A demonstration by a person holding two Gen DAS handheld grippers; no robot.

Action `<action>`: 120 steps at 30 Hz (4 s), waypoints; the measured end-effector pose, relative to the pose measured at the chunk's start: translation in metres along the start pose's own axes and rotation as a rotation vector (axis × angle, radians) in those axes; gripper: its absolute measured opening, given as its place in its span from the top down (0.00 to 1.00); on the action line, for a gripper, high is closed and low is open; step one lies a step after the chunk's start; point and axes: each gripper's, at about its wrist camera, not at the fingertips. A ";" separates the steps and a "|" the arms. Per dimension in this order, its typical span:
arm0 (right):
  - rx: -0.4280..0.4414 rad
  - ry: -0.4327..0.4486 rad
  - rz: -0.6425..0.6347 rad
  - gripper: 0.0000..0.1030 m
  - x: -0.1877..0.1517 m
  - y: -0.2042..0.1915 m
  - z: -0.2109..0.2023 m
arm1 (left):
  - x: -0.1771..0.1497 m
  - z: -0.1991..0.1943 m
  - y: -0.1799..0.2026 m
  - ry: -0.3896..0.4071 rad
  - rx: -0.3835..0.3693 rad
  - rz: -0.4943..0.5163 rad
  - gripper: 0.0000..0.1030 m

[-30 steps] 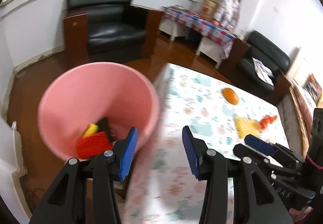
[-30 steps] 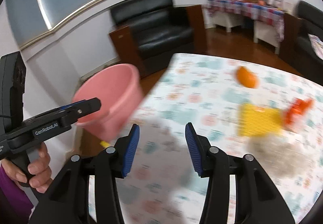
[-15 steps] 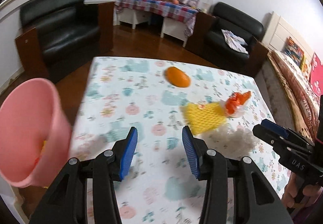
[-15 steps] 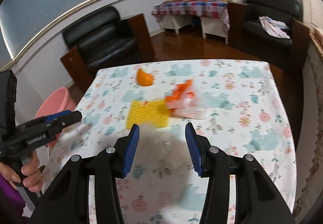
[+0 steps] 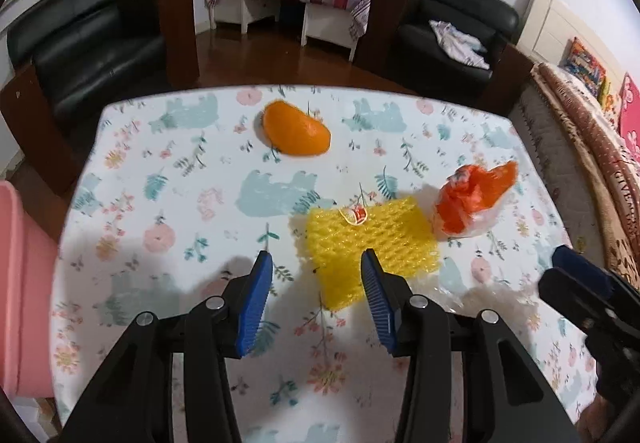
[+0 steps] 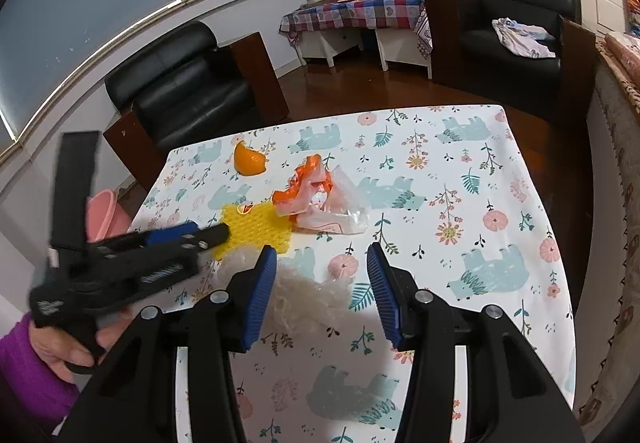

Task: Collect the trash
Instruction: 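Grasp the yellow foam net with the left tool while the right tool reaches for the orange bag, then carry the yellow foam net and orange bag over the pink bucket with both tools, then open both tools to drop the foam net and orange bag into the bucket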

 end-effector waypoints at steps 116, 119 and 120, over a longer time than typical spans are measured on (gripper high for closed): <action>0.503 -0.277 -0.236 0.70 -0.001 -0.310 0.145 | -0.119 -0.145 -0.315 0.153 0.371 -0.477 0.94; 0.497 -0.293 -0.241 0.70 -0.005 -0.314 0.153 | -0.120 -0.141 -0.316 0.146 0.370 -0.471 0.92; 0.495 -0.297 -0.244 0.70 -0.006 -0.313 0.154 | -0.120 -0.140 -0.316 0.146 0.372 -0.471 0.91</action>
Point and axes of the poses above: each gripper's, at about its wrist camera, not at the fingertips, and z roughly the way its jaws point, y to its right, x to its top, and after that the axes turned 11 degrees about x, right-handed
